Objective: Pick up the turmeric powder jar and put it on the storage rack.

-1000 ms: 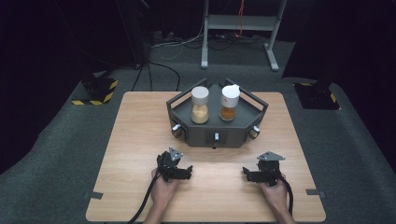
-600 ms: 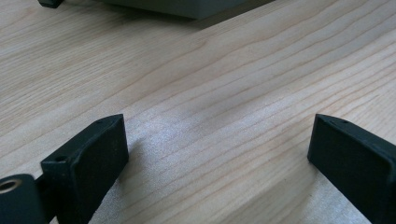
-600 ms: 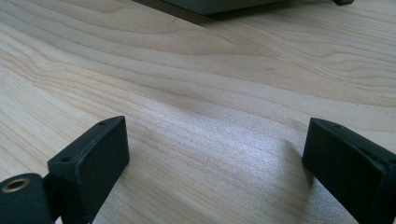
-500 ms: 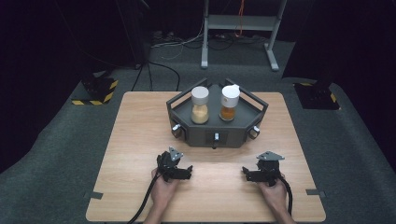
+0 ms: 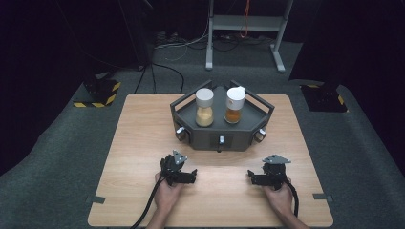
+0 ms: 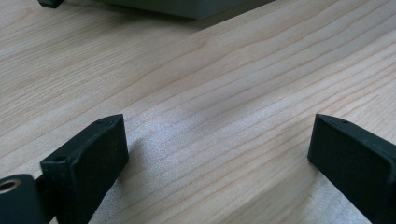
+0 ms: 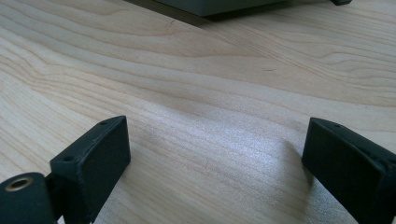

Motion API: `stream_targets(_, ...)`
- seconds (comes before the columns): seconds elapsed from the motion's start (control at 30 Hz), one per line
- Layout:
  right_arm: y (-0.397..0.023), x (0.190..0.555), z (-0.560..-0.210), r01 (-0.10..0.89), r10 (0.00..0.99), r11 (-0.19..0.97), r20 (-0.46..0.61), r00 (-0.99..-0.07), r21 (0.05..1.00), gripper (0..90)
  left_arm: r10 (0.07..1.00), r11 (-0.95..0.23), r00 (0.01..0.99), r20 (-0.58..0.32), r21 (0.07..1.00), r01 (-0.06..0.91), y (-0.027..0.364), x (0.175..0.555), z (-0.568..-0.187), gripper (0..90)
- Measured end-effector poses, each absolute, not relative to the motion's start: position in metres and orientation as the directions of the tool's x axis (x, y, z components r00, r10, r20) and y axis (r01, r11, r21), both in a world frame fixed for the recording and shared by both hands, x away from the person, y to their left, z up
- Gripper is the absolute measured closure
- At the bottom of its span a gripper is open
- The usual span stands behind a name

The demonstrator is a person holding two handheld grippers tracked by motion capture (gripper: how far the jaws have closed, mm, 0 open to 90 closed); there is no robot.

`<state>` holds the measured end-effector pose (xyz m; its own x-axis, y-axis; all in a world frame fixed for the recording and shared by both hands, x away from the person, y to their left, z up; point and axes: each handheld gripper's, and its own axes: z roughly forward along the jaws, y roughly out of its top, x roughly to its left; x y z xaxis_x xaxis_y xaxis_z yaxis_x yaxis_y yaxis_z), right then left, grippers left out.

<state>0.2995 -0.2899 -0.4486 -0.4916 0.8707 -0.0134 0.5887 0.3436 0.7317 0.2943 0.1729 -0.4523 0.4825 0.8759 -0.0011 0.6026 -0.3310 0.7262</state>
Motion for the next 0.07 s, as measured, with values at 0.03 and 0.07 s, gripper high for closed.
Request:
stream_targets(0.03, -0.2897, 0.3004, -0.4484, 0.589, 0.87, 0.346, -0.013, -0.494, 0.73, 5.7, 0.876, -0.331, 0.482, -0.001, 0.726, 0.603, 0.1727, 0.2945, -0.4522, 4.7)
stream_targets(0.07, -0.2893, 0.3014, -0.4483, 0.59, 0.869, 0.347, -0.013, -0.495, 0.729, 4.7, 0.876, -0.331, 0.482, -0.001, 0.726, 0.603, 0.1726, 0.2947, -0.4521, 4.5)
